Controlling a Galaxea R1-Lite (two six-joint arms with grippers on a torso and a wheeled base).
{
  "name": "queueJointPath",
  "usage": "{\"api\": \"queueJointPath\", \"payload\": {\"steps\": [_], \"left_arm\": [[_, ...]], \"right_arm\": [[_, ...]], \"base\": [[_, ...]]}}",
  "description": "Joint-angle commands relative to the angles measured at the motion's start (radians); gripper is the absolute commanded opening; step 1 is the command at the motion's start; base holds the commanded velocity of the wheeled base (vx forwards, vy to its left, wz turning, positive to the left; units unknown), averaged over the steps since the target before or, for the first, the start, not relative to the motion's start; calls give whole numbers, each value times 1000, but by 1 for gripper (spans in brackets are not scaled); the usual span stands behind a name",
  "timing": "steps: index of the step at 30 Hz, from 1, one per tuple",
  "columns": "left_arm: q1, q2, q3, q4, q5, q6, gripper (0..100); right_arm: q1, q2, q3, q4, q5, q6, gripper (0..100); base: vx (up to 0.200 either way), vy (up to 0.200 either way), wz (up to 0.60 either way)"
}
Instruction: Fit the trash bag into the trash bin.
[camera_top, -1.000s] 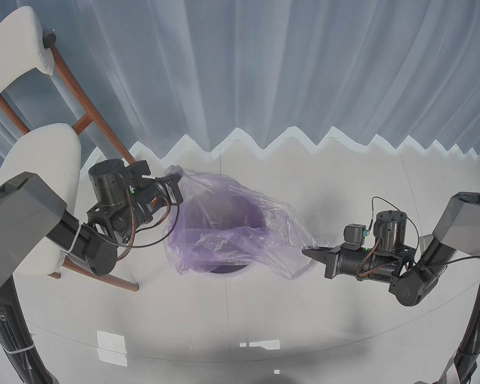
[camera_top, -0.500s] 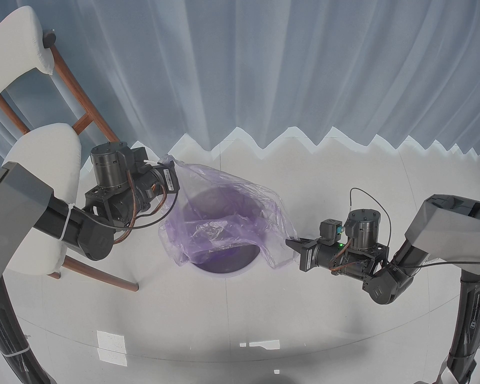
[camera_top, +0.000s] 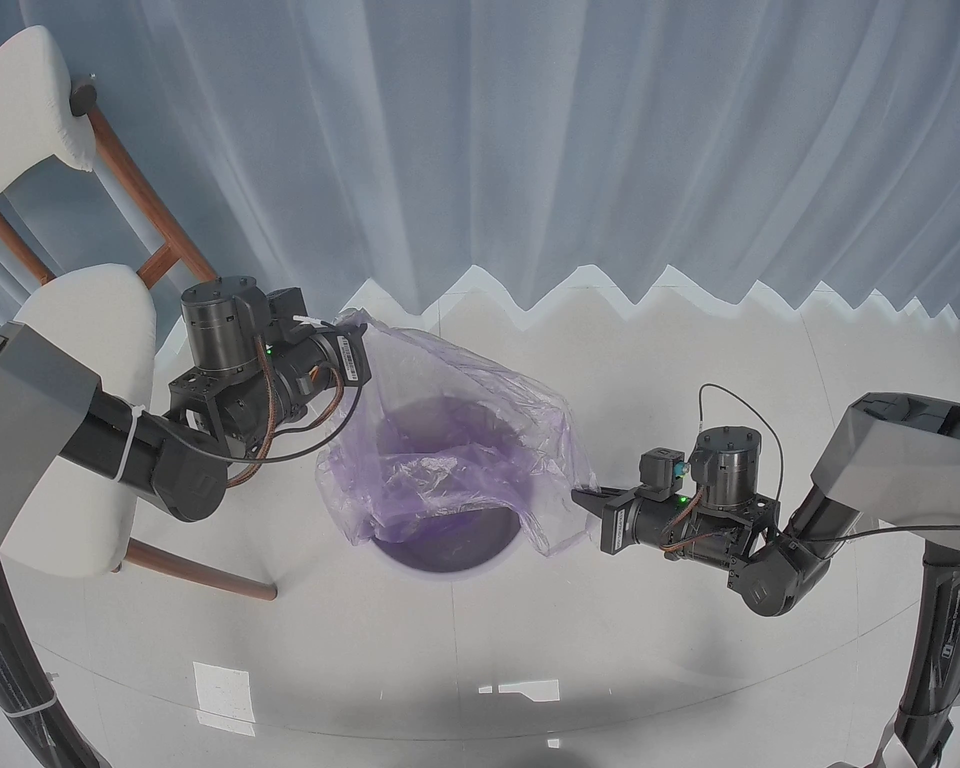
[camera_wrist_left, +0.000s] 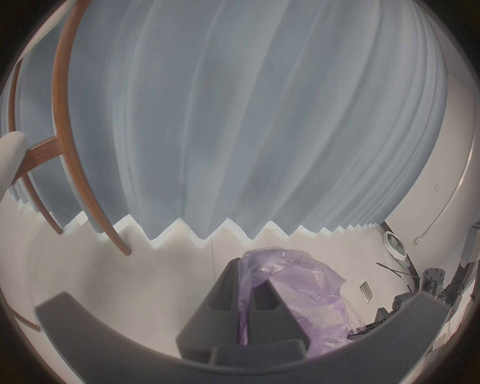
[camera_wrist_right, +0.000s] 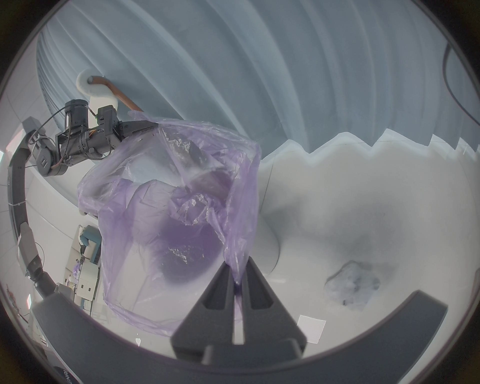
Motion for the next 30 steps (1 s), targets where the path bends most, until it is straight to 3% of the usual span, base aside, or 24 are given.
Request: {"api": "queueJointPath", "payload": {"steps": [1,5,7,11,30], "left_arm": [[-24,-6,0,-11,25,-3,0],[-69,-21,55,-20,124,-69,0],[-70,-62,116,-17,115,-115,0],[-40,-55,184,-26,97,-84,0],[12,160,23,-23,100,-93,0]], "right_arm": [[-1,-28,43,1,3,0,0],[2,-74,159,-2,7,11,0],[11,-77,191,-7,16,11,0],[17,-43,188,-15,16,26,0],[-10,162,-22,-16,9,66,0]], "base": [[200,0,0],[50,0,0],[0,0,0],[0,0,0],[0,0,0]]}}
